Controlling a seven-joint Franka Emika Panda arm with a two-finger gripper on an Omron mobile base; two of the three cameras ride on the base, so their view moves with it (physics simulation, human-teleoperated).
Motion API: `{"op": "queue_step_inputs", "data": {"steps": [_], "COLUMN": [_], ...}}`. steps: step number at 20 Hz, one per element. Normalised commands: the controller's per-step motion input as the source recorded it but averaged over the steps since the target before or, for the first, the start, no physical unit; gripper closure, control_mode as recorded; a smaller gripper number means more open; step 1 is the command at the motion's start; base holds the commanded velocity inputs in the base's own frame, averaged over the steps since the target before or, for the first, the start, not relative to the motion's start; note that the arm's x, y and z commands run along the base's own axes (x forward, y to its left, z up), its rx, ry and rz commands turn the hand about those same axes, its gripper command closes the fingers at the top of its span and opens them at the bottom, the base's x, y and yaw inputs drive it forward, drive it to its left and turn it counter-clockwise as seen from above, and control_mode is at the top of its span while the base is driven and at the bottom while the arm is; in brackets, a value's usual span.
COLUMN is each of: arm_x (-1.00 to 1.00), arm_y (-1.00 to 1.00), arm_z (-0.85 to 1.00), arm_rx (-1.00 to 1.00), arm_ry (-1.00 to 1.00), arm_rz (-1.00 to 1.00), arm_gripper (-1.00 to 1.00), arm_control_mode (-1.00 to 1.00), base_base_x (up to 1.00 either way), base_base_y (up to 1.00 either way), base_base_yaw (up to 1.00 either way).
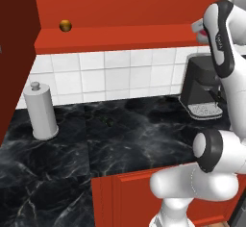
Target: Pick the cans from the counter and place them in their designated side in the cabinet.
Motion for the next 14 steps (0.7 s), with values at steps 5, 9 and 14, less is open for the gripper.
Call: {"op": "queue_step_inputs", "data": {"steps": [5, 9, 14], "arm_x": [0.11, 0.12, 0.09], "arm_y": [-0.14, -0.10, -0.12], "arm_z": [0.00, 0.02, 0.04], "arm_rx": [0.00, 0.00, 0.00], "arm_ry": [0.00, 0.00, 0.00], "arm_rz": [0.00, 0.00, 0.00], "arm_gripper": [1.00, 1.00, 1.00], "arm_control_mode": [-1.00, -1.00, -1.00], "base_base_x": [0.00, 0.00, 0.00], "base_base_y": [0.00, 0.00, 0.00], "base_base_yaw": [0.00, 0.00, 0.00]}}
